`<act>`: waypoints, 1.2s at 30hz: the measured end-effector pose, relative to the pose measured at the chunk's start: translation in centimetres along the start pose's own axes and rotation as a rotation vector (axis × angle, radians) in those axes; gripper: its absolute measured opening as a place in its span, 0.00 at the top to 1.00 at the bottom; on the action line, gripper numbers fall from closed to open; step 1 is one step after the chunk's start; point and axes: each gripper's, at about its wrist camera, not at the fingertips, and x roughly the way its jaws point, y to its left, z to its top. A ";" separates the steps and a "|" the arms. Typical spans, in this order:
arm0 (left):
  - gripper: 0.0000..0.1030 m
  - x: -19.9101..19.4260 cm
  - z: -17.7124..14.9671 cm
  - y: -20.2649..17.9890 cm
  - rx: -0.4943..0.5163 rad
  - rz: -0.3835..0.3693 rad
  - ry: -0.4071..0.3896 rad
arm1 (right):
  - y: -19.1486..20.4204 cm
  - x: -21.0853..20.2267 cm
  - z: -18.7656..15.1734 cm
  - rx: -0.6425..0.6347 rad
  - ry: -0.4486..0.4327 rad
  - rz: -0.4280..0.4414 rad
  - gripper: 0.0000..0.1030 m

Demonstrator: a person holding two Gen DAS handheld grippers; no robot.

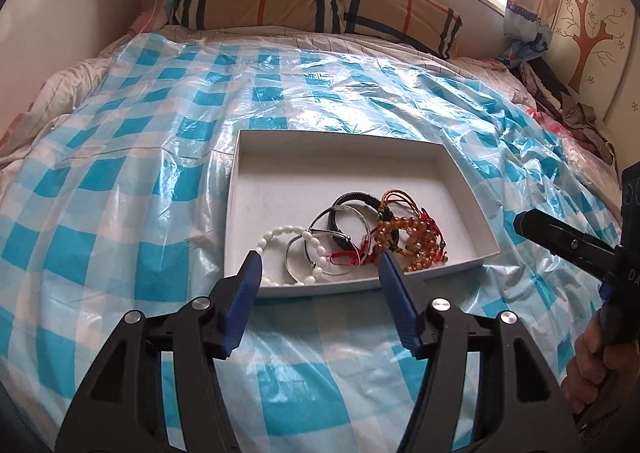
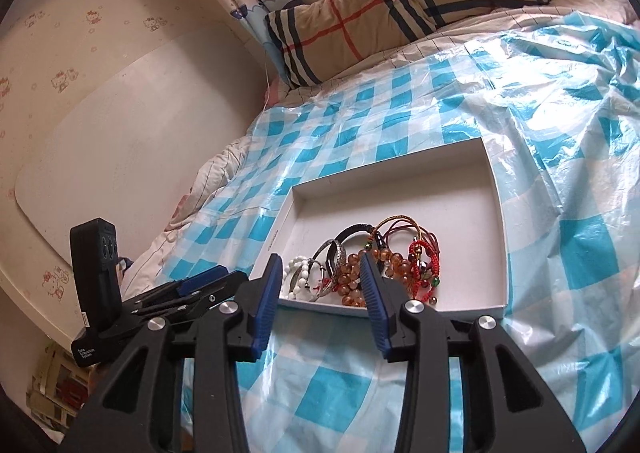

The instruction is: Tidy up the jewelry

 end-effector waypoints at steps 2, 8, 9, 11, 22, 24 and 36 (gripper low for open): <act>0.41 -1.9 -1.0 -0.3 0.006 0.009 -0.002 | 1.2 -1.8 -0.6 -0.048 -0.006 -0.023 0.53; 0.27 -7.8 -3.6 -1.5 0.055 0.043 -0.034 | 4.4 -7.5 -2.9 -0.226 -0.031 -0.079 0.48; 0.26 -8.8 -4.1 -1.9 0.075 0.050 -0.040 | 4.9 -8.6 -3.5 -0.262 -0.035 -0.080 0.47; 0.23 -10.9 -5.1 -2.7 0.112 0.060 -0.053 | 5.9 -10.6 -4.7 -0.331 -0.039 -0.091 0.45; 0.13 -21.2 -12.4 -4.3 0.090 0.040 -0.106 | 10.7 -20.2 -13.6 -0.314 -0.094 -0.080 0.27; 0.12 -22.2 -13.6 -4.7 0.103 0.040 -0.109 | 11.6 -20.9 -15.4 -0.288 -0.098 -0.075 0.27; 0.08 -26.1 -16.8 -7.0 0.151 0.031 -0.163 | 13.9 -23.5 -20.5 -0.171 -0.123 -0.122 0.24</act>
